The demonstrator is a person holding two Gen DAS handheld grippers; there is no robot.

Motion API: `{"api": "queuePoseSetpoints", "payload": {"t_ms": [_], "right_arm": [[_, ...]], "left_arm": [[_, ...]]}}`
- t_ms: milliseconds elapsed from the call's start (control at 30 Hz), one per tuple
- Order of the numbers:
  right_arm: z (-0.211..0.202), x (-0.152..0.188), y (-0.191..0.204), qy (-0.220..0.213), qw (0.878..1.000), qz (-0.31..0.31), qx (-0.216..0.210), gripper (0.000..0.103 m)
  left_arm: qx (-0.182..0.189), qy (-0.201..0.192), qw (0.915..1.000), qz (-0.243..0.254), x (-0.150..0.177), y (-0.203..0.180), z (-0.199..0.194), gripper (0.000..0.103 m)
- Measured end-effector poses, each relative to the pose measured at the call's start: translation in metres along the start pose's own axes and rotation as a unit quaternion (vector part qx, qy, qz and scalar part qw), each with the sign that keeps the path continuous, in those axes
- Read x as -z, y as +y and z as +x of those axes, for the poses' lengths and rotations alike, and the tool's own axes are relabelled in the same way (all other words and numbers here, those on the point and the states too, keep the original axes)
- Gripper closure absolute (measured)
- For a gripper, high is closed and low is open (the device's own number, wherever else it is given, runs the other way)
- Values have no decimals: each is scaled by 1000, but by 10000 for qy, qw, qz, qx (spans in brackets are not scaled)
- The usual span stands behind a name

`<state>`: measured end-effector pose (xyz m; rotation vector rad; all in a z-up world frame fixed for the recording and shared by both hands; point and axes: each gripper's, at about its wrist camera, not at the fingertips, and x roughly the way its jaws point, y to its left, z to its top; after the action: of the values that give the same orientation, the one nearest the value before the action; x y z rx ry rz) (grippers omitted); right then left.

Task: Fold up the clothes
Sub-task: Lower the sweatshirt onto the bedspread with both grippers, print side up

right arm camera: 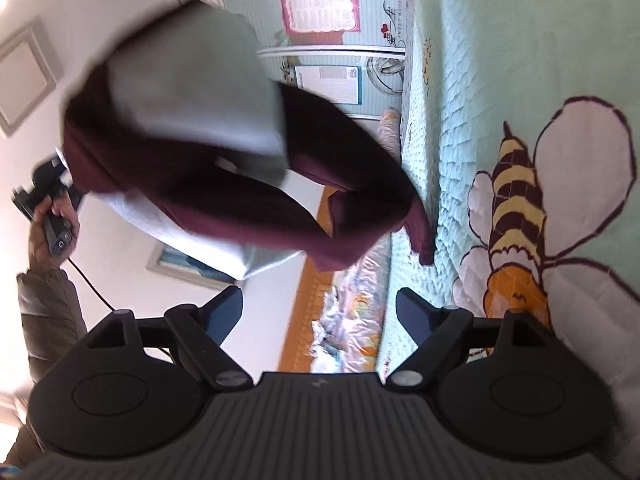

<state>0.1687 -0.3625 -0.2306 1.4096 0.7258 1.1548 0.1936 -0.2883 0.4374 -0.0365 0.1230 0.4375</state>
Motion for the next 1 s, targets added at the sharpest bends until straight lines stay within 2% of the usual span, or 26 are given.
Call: {"api": "queuePoseSetpoints", "payload": {"t_ms": [33, 133, 200, 233, 267, 333, 367, 433, 467, 567, 600, 667, 700, 733, 867, 933, 1000], "right_arm": [[1, -1, 0, -18, 10000, 1, -5, 19], [7, -1, -2, -10, 10000, -21, 25, 19], [7, -1, -1, -9, 10000, -35, 43, 19], [7, -1, -1, -16, 10000, -35, 46, 19], [7, -1, -1, -24, 10000, -34, 49, 19], [8, -2, -2, -43, 10000, -32, 54, 19], [9, -2, -2, -49, 10000, -40, 61, 19], [12, -2, -2, -53, 9999, -81, 82, 19], [14, -2, -2, -56, 9999, -104, 92, 19], [20, -1, -2, -71, 9998, -150, 104, 19], [22, -1, -3, -72, 9998, -162, 118, 19], [30, -1, -4, -57, 9996, -220, 179, 19], [33, -1, -2, -46, 9994, -258, 214, 19], [34, -3, 1, -34, 9992, -300, 251, 19], [32, 0, 9, -42, 9980, -482, 401, 19], [20, 3, 19, -87, 9955, -714, 610, 19], [17, 13, 32, -188, 9870, -1163, 1096, 19]], "left_arm": [[-91, 64, 9999, -11, 3, 5, 0, 100], [-103, 671, 9959, 604, 37, 15, 6, 99], [-111, 1072, 9890, 1011, 59, 21, 10, 99], [-115, 1272, 9844, 1214, 71, 24, 12, 96], [-118, 1471, 9789, 1415, 82, 27, 14, 82], [-125, 1864, 9655, 1814, 105, 34, 18, 65], [-112, 1994, 9620, 1862, 120, 41, 18, 61], [-54, 2129, 9628, 1664, 156, 64, 13, 66], [-25, 2195, 9630, 1564, 173, 76, 11, 74], [61, 2393, 9627, 1264, 227, 111, 3, 71], [90, 2459, 9623, 1164, 245, 122, 1, 65], [148, 2588, 9610, 962, 281, 146, -4, 20], [177, 2652, 9602, 861, 299, 157, -7, 13], [200, 2636, 9613, 779, 311, 168, -10, 10], [264, 2330, 9707, 520, 337, 199, -27, 11], [229, 2273, 9731, 302, 352, 211, -31, 10], [147, 2188, 9757, -21, 369, 225, -36, 9]]}}
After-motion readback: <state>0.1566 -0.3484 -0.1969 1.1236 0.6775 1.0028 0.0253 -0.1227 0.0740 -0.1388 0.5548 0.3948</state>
